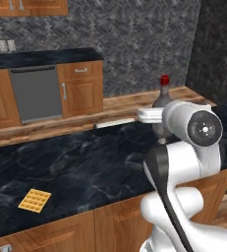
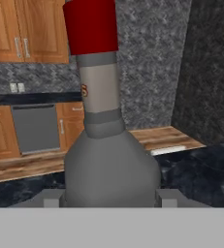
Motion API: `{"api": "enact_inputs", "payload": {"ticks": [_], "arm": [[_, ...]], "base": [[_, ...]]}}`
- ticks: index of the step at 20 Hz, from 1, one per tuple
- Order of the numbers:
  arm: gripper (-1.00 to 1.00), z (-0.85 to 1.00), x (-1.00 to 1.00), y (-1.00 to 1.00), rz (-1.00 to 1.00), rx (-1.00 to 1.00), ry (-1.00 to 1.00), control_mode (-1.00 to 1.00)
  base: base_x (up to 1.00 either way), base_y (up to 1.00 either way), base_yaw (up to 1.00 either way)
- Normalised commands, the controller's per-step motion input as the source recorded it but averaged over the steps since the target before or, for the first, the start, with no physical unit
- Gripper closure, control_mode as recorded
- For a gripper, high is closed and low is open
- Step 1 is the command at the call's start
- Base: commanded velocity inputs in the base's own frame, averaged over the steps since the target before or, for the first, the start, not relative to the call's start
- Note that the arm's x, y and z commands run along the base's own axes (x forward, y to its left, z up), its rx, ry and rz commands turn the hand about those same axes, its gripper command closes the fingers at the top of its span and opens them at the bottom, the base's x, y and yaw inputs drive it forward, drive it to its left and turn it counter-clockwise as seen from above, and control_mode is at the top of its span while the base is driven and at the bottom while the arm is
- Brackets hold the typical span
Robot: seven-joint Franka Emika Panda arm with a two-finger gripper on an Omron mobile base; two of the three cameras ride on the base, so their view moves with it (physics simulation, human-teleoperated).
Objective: Open the cabinet directly in front. Then move the liquor and the cup to the dining counter with the candle on it.
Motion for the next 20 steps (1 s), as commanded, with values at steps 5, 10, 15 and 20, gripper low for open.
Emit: {"api": "enact_inputs", "payload": {"ticks": [5, 10, 15, 20], "arm": [[1.0, -0.27, 0.0, 0.0, 0.0, 0.01, 0.19, -1.0], [1.0, -0.72, 0.0, 0.0, 0.0, 0.0, 0.27, -1.0], [1.0, -0.52, 0.04, -0.01, 0.0, 0.0, 0.06, -1.0], [1.0, -0.26, 0.42, -0.09, 0.0, 0.0, 0.0, -1.0]], "base": [[0.0, 0.0, 0.0], [0.0, 0.0, 0.0], [0.0, 0.0, 0.0], [0.0, 0.0, 0.0]]}}
